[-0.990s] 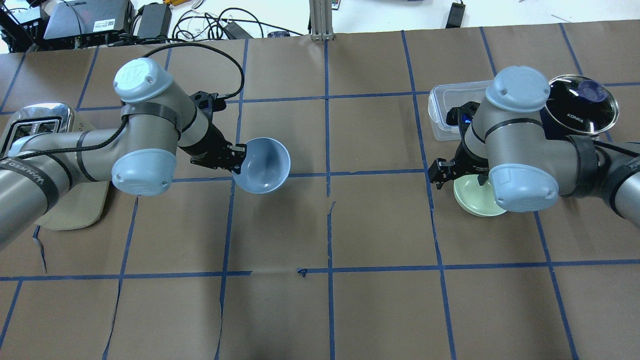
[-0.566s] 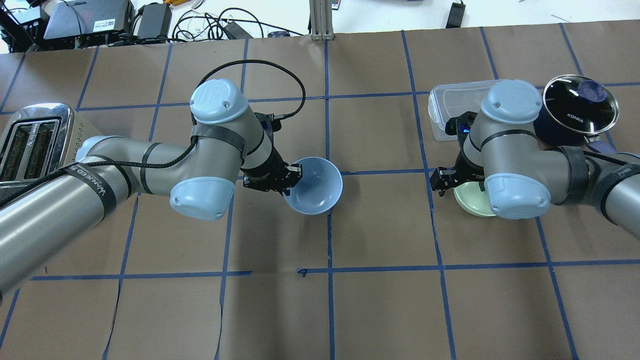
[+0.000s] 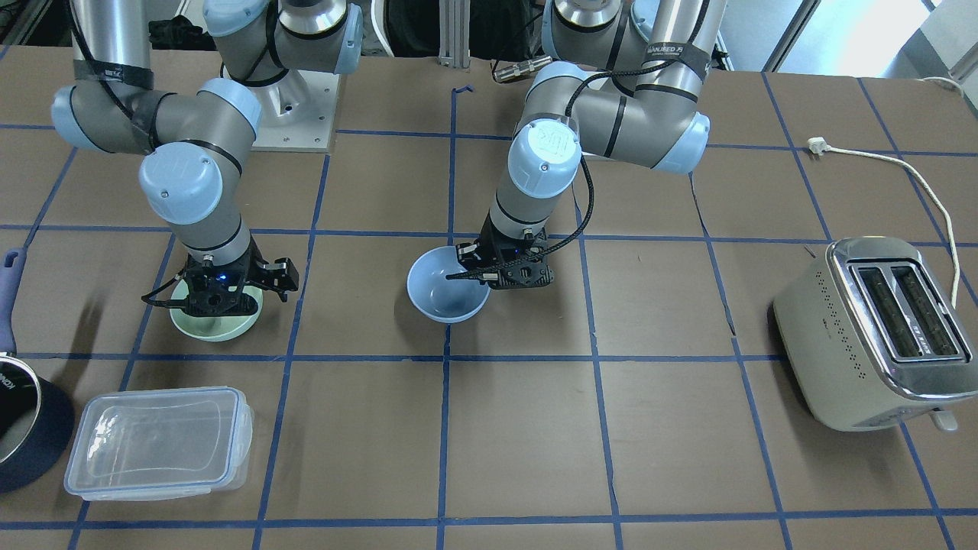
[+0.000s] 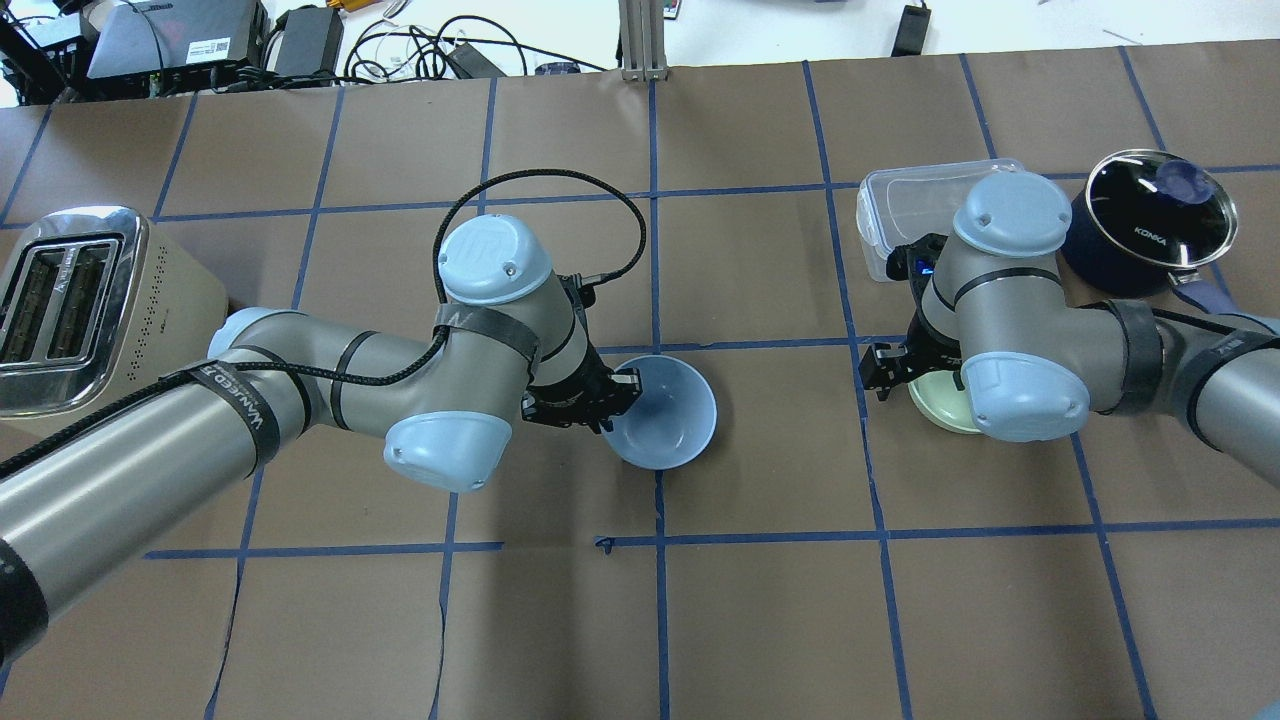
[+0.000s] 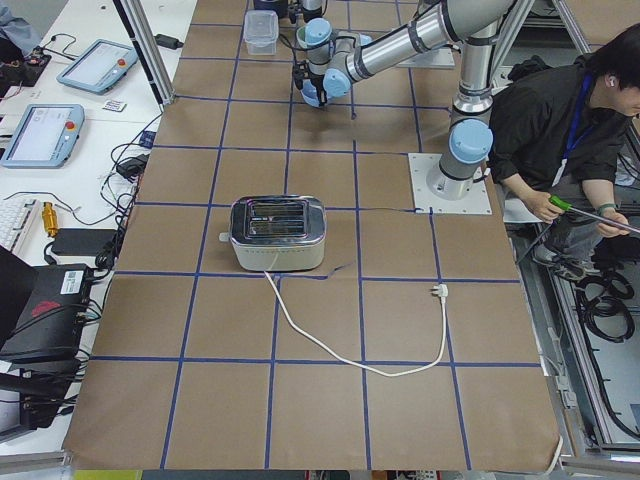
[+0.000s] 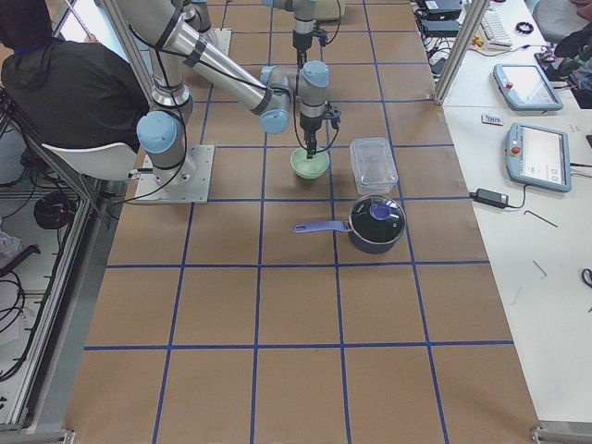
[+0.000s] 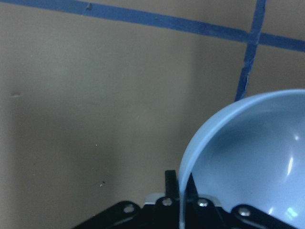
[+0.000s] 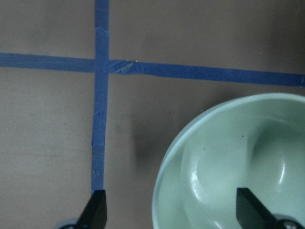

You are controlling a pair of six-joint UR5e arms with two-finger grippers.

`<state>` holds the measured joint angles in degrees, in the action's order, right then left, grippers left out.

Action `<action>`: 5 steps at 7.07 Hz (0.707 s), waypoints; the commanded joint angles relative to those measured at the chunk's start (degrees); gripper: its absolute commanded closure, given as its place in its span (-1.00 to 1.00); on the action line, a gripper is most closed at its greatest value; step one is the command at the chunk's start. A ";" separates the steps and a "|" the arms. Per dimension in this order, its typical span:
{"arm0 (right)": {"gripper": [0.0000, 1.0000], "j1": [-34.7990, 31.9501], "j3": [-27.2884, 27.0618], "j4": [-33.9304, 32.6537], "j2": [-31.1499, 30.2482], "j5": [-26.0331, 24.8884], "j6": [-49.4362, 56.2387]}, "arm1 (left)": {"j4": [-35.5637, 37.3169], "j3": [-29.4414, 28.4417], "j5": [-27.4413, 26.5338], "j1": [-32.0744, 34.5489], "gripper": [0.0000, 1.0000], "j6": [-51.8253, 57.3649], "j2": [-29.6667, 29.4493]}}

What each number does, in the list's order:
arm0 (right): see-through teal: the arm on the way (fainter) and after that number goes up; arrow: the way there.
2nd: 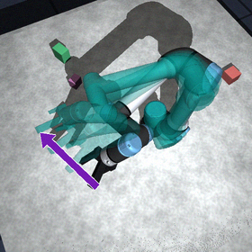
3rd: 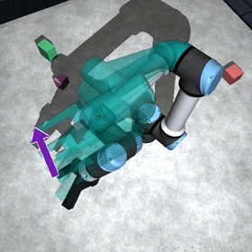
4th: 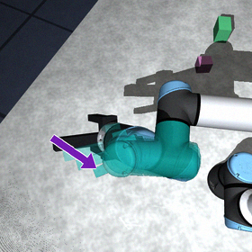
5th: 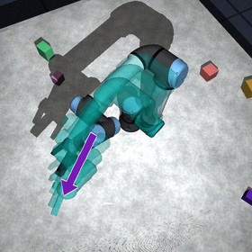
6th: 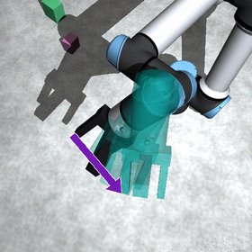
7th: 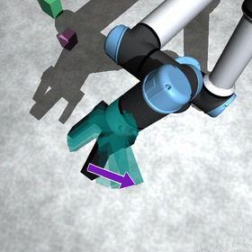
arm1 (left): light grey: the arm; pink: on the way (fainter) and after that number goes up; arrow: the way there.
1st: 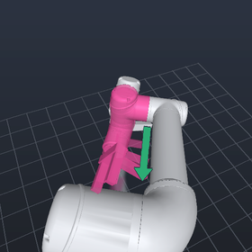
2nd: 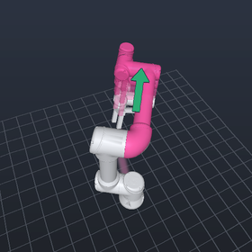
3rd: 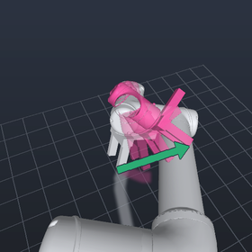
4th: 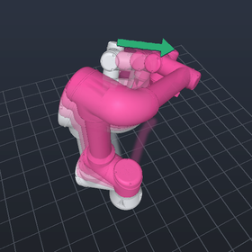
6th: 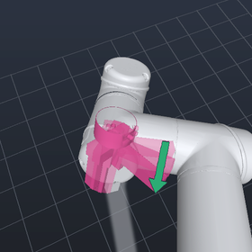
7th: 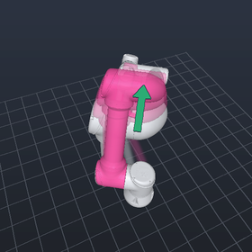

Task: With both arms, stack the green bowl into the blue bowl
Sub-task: 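Lift blue bowl toward table center with left while right grasps green bowl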

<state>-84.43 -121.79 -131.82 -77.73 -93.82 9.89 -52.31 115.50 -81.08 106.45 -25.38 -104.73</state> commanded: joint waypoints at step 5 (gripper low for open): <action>1.00 2.61 0.32 2.18 -0.31 -0.22 -0.04 | -10.90 -8.32 -0.74 -12.10 -1.00 10.95 6.63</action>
<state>-81.94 -121.87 -130.25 -77.84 -94.08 9.91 -57.18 110.60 -81.37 99.42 -24.42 -99.91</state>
